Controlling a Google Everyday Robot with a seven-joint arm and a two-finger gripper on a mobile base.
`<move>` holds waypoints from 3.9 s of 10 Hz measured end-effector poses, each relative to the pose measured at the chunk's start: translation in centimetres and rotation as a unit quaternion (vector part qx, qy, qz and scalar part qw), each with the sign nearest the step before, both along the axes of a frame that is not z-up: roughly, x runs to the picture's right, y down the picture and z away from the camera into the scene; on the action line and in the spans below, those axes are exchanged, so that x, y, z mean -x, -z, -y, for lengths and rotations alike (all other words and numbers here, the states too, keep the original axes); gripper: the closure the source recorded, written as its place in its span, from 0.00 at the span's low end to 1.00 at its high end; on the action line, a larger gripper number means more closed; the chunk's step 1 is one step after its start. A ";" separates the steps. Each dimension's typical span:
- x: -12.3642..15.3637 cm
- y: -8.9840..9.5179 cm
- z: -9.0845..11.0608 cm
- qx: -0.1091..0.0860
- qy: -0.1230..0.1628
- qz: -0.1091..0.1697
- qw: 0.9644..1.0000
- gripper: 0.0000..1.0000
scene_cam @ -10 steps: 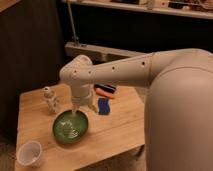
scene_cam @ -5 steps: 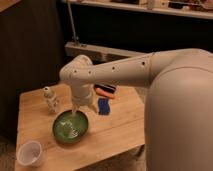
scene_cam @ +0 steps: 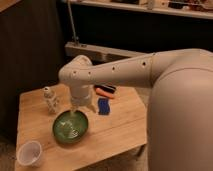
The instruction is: Place the ceramic cup in the ceramic bowl
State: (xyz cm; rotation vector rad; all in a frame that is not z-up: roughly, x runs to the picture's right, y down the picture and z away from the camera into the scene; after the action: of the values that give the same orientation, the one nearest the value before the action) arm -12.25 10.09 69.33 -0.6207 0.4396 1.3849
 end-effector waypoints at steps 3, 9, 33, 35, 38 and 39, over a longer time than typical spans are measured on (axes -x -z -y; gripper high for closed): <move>5.3 3.9 -1.6 -0.010 0.024 0.119 0.993 0.35; 9.4 5.4 -4.4 0.055 -0.023 0.336 0.940 0.35; 19.9 2.6 -15.9 0.070 0.111 0.300 0.945 0.89; 20.1 4.6 -15.1 0.065 0.130 0.300 0.943 1.00; 20.1 9.8 -11.1 0.049 0.137 0.311 0.939 1.00; 19.9 11.1 -9.5 0.040 0.132 0.311 0.940 1.00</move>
State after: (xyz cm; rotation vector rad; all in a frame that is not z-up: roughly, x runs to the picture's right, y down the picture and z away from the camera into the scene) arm -32.12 19.56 58.23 -0.9853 0.0612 0.8553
